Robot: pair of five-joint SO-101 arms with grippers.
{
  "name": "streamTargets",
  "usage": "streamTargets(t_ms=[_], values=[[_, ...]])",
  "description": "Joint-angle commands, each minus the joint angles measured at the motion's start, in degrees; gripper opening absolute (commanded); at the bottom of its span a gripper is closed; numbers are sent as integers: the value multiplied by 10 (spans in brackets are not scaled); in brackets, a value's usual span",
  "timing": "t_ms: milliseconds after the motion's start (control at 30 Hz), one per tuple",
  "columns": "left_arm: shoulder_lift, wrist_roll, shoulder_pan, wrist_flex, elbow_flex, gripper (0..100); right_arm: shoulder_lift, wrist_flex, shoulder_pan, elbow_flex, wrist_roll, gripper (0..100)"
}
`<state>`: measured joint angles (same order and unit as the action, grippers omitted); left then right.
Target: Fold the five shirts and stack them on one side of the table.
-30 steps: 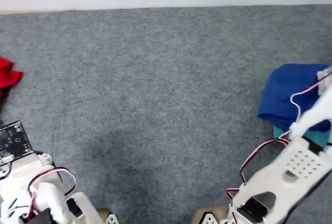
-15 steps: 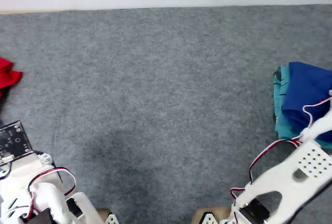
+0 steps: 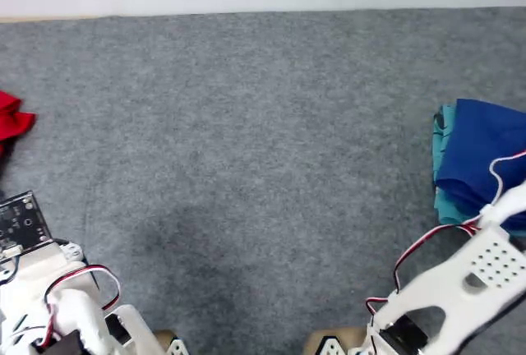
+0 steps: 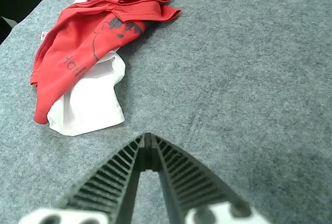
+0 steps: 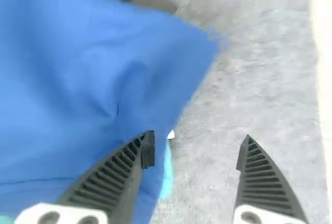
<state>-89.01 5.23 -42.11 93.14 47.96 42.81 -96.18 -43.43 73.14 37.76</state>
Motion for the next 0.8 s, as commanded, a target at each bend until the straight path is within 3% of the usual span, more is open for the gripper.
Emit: streamTargets(t_ms=[0, 100, 300, 500, 767], values=[[-4, 6, 0, -12, -1, 4, -51, -62, 23, 70, -27, 258], [-4, 6, 0, -12, -1, 4, -51, -64, 39, 43, -57, 223], [-4, 6, 0, -12, -1, 4, -55, -64, 75, -62, -104, 2], [-4, 6, 1, -12, 0, 4, -56, -65, 90, -158, -152, 10], [-4, 6, 1, -12, 2, 4, -5, -30, 93, -220, -128, 10]])
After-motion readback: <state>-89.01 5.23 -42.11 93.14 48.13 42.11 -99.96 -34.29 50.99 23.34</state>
